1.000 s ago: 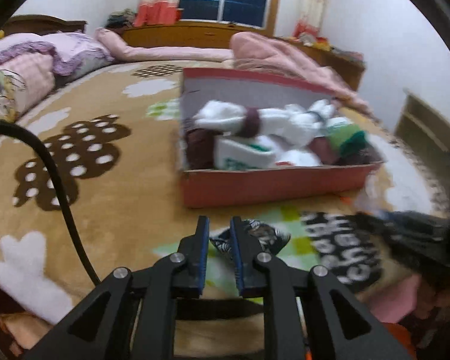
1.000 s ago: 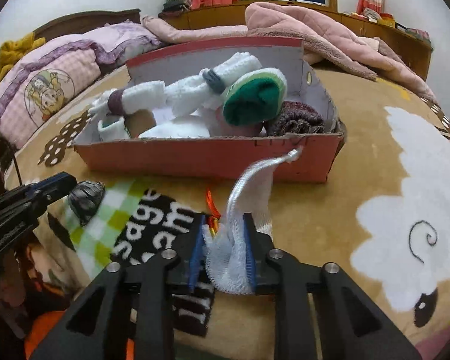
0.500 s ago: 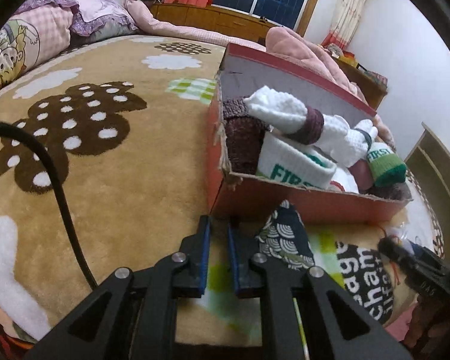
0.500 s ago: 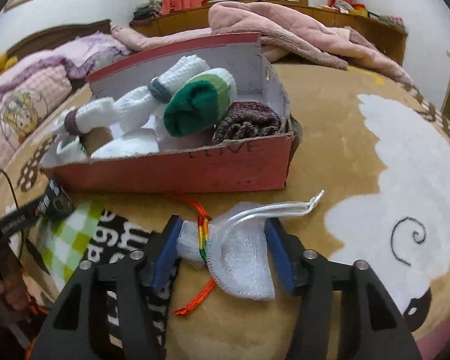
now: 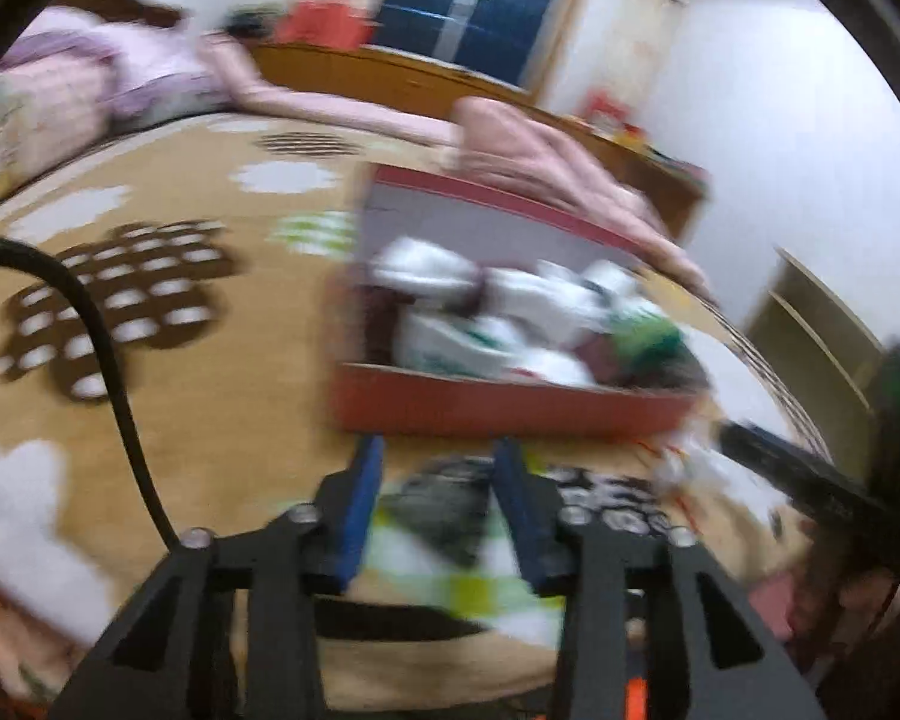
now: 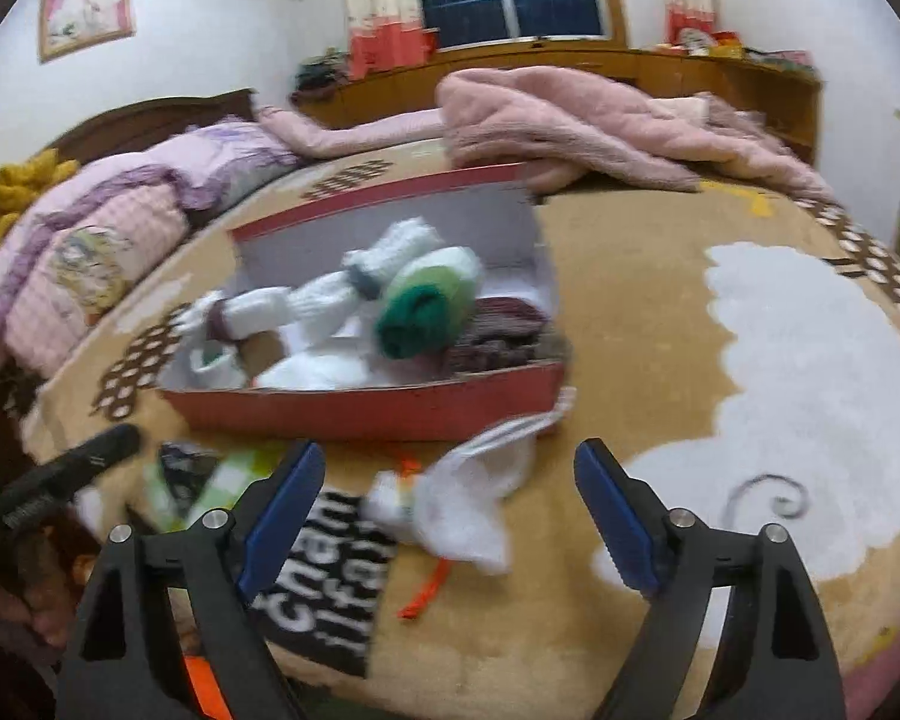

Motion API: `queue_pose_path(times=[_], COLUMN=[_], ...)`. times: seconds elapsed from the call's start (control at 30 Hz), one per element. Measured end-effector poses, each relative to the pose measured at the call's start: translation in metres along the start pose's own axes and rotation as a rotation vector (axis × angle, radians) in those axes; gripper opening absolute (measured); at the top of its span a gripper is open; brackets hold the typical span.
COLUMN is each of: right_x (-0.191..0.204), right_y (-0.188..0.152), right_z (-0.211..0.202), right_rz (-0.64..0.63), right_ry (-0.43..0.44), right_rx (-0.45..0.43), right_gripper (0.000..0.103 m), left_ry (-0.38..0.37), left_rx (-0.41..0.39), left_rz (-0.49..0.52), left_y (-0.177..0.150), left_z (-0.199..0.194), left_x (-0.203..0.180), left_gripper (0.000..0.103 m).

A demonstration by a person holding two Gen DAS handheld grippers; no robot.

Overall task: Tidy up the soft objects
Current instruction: 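Grasp the dark patterned sock with the left gripper while the right holds the mesh bag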

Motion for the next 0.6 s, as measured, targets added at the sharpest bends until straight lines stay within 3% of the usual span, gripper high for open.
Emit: queue_pose_path(times=[0.07,0.17,0.27,0.3,0.33,0.4,0.5,0.57,0.6], right_x=[0.007,0.013,0.012,0.009,0.005,-0.005,-0.018,-0.019,-0.018], right_y=[-0.002,-0.006,-0.002,0.0,0.003,0.013,0.023,0.025,0.023], right_z=[0.002,0.004,-0.004,-0.008,-0.014,-0.026,-0.037,-0.036,-0.031], right_rz=[-0.024,-0.071,-0.087,-0.079,-0.066,-0.029,0.039,0.018,-0.002], right_ry=[0.002,-0.027,-0.037,-0.04,-0.045,-0.051,0.03,0.032,0.038], right_rx=[-0.001,-0.004,-0.039,-0.056,-0.077,-0.122,-0.137,-0.127,-0.102], right_gripper=[0.079,0.066,0.057,0.048,0.029,0.004,0.002,0.002,0.009], left_ry=[-0.053,0.019,0.035,0.024,0.022,0.036,0.041,0.019,0.023], left_rx=[0.011,0.064,0.058,0.059,0.06,0.054,0.042,0.016,-0.002], left_rz=[0.062,0.15,0.068,0.05,0.053,0.108,0.178,0.196,0.216], left_y=[-0.005,-0.015,-0.01,-0.01,-0.01,-0.013,-0.015,-0.009,-0.007], left_z=[0.007,0.031,0.037,0.037,0.035,0.03,0.016,0.003,-0.002], left_x=[-0.019,-0.036,-0.024,-0.022,-0.021,-0.026,-0.031,-0.034,-0.034], left_gripper=[0.026,0.023,0.021,0.02,0.02,0.019,0.018,0.018,0.019])
Point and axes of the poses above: each gripper's, at about its wrist camera, not at the fingertips, and z roughly the way its jaws point, x to its left, y to its top, the point moved 6 cm from there along z, roughly the way its jaws point, and after that the axes turned 4 degrees about -x, right-handed, at the moved point
